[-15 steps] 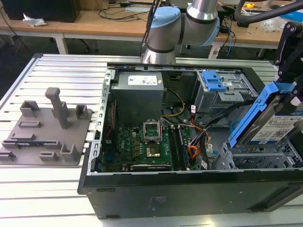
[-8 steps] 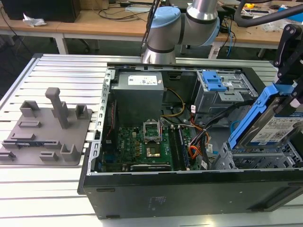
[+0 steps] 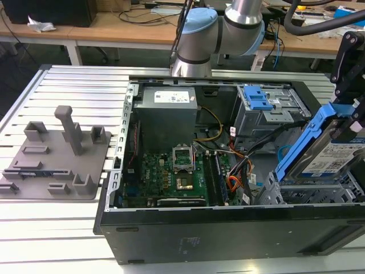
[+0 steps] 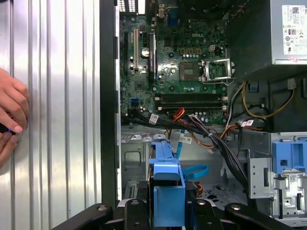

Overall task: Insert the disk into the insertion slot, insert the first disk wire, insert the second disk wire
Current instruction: 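Insert the disk into the insertion slot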

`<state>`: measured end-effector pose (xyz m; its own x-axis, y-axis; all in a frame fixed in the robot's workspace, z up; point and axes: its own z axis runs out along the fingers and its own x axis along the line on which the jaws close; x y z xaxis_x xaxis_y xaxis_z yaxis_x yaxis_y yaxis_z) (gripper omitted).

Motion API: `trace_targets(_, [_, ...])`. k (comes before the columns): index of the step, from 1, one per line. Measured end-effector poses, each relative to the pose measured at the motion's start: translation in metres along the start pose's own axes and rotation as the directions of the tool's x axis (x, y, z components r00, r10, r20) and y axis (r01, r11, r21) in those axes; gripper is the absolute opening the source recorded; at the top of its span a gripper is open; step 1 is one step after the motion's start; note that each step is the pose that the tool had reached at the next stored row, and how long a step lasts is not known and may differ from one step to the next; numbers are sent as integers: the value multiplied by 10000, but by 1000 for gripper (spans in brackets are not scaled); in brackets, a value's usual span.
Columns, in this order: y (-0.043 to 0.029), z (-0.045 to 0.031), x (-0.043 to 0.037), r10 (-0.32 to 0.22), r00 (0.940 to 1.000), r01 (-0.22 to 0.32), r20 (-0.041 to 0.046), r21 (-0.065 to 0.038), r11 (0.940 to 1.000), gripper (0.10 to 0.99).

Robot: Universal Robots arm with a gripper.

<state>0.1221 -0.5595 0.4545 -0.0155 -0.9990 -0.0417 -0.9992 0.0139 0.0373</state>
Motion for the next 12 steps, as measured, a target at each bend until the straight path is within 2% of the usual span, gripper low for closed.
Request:
trace_targets(4, [-2,45,4,-1,10000,1,-1,0,10000,365])
trace_targets(12, [-8,194,10,-1,10000,1,-1,0,10000,365])
